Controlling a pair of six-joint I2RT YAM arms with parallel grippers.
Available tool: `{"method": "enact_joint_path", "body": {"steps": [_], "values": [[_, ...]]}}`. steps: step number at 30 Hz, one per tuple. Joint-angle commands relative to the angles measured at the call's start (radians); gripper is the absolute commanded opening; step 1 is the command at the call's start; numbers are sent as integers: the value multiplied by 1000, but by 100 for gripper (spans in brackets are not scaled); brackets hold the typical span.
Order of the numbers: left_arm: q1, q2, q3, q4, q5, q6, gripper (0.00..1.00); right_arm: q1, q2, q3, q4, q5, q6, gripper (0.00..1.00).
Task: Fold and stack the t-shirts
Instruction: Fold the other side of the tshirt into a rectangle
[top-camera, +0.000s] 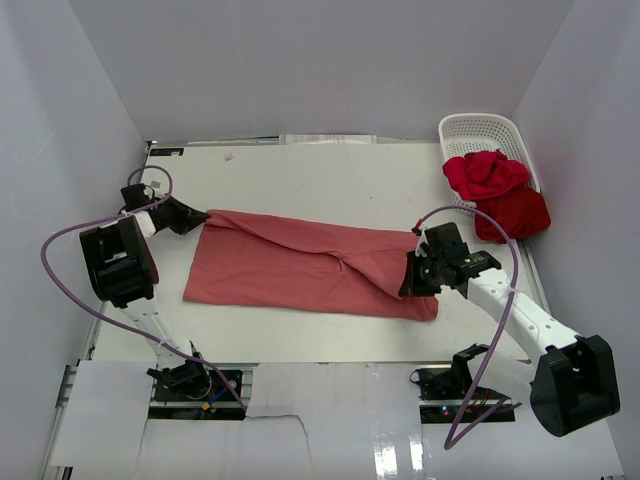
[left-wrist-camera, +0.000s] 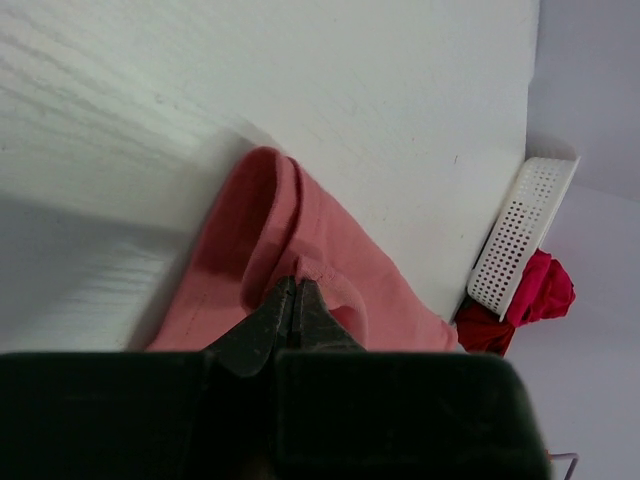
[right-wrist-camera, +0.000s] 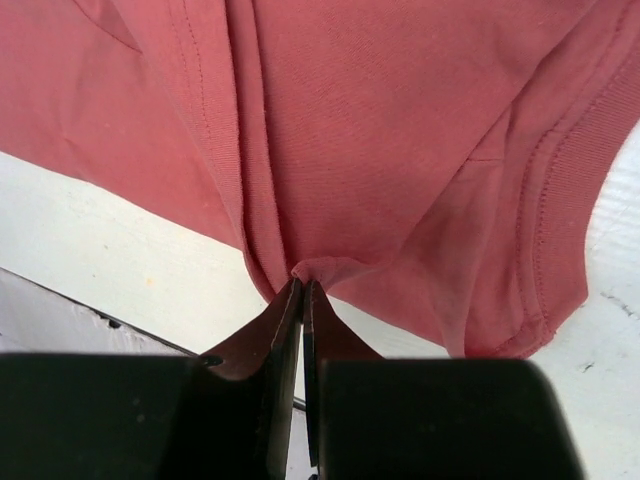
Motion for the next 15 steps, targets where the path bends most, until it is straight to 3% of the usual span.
{"method": "enact_joint_path", "body": {"steps": [1,5,7,8,9,11,15], "values": [[7,-79,-19,-27,-19,29,0,34,-1,-21,3,23,38,9],[5,-77,-21,-73,-50,43,0,57,16,-24,-23,49,39,11],[8,-71,-18,-96,-67,45,0,64,32,-29,-35,57,33,21],[10,-65,-16,-99,-70,45,0,69,39,-27,-35,51,32,22],[13,-62,-15,-104,-69,43,0,81,49,-24,-41,57,32,41],[21,-44,-1,-130,-75,43,1,89,55,-15,-47,72,38,64],[34,-31,7,-161,-96,43,9,92,36,17,-35,94,42,69]]}}
